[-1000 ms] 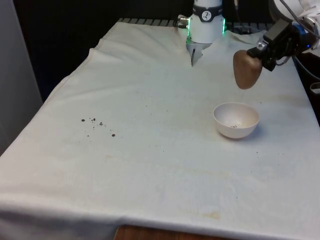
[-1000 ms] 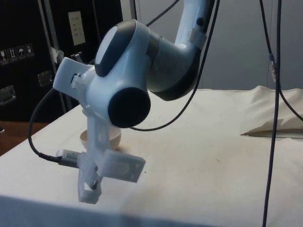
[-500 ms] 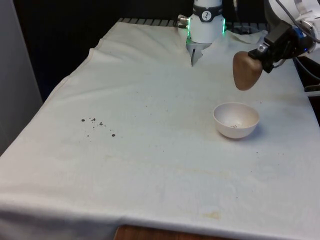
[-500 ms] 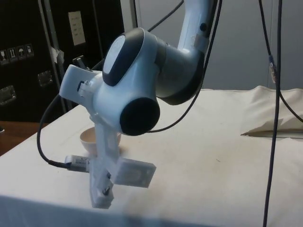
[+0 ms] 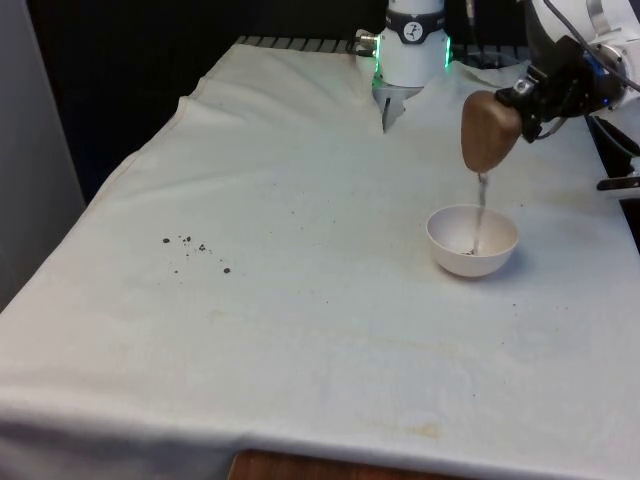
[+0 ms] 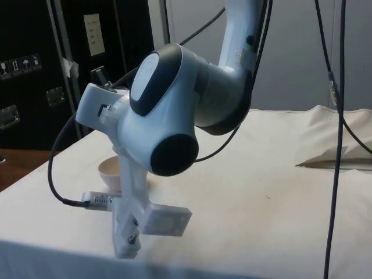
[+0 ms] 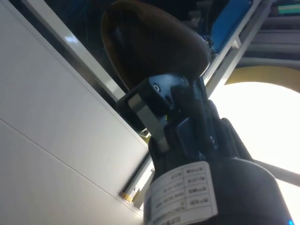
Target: Pour the coffee beans from the cup into the bowl.
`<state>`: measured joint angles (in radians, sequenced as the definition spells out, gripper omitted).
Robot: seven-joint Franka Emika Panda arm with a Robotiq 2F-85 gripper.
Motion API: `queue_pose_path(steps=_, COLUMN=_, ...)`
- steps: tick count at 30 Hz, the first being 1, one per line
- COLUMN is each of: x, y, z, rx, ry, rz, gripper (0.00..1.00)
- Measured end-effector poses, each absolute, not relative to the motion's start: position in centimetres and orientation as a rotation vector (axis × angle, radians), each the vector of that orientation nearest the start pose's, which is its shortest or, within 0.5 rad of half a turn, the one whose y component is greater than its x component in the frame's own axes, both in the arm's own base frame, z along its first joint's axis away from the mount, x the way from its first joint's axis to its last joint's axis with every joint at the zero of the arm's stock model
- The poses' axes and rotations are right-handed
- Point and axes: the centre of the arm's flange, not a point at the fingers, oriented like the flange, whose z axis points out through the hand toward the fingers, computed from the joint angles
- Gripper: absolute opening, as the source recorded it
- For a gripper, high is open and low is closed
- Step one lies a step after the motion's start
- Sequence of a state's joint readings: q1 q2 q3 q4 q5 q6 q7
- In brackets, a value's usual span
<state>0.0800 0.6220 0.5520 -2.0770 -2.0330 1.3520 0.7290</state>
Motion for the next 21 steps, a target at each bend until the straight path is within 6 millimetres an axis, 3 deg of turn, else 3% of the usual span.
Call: queue_pose_path(steps=21, x=52.62, y=23.41, z=20.64, rx=1.169, ry=0.693, rz=0.473, gripper=0.0)
